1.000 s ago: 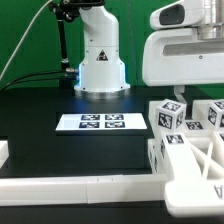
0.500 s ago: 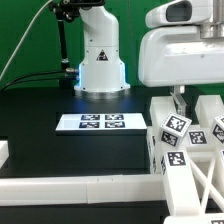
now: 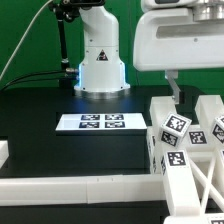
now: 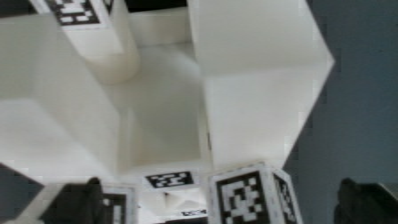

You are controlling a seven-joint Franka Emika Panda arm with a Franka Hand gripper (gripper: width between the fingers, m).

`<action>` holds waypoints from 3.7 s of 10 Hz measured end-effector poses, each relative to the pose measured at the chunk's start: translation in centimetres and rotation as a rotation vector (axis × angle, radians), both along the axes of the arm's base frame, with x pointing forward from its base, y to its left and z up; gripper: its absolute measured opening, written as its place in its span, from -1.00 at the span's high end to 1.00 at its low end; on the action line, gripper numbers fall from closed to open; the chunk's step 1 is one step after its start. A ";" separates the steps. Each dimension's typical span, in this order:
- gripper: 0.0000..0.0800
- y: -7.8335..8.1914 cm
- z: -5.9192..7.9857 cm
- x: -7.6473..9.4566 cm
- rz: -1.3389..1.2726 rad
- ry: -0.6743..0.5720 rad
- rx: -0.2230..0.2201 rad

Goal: Assemble chair

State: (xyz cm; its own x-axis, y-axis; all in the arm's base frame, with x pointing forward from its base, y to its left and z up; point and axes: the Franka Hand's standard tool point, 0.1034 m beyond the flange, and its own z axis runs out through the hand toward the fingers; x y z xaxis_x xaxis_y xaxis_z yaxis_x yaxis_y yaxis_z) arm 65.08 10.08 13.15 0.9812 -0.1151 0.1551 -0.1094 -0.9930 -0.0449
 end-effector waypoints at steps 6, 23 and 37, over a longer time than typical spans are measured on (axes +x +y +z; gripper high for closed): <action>-0.62 0.0 -0.4 -1.6 -0.015 -0.027 0.001; -0.62 2.1 2.2 -4.0 0.077 0.001 -0.018; 0.29 1.5 -2.0 -1.4 0.186 0.017 -0.066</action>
Offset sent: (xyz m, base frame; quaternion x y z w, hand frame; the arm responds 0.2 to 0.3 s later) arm 0.0000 0.0000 0.0000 0.0000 0.0000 0.0000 1.0000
